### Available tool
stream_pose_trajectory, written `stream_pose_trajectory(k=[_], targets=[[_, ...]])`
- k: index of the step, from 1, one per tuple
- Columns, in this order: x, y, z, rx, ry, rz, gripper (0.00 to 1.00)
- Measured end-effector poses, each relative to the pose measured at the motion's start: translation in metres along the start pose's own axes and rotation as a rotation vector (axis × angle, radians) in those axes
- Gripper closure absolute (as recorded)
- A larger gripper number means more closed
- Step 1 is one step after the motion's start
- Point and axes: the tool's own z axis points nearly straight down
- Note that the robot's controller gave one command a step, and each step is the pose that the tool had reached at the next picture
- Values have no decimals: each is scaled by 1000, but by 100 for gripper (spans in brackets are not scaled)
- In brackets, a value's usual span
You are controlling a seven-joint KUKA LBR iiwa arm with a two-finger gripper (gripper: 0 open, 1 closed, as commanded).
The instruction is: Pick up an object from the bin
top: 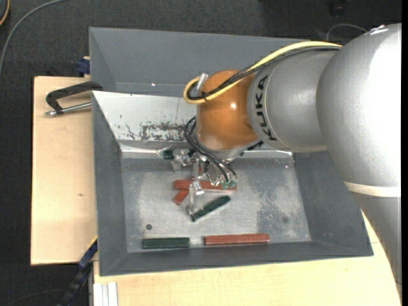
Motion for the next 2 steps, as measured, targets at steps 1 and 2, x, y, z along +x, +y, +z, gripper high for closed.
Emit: stream_pose_trajectory(k=[1,2], targets=[[-2,0,-4,-1,-6,2,100],[-22,-25,-161,4,-19,-300,100]])
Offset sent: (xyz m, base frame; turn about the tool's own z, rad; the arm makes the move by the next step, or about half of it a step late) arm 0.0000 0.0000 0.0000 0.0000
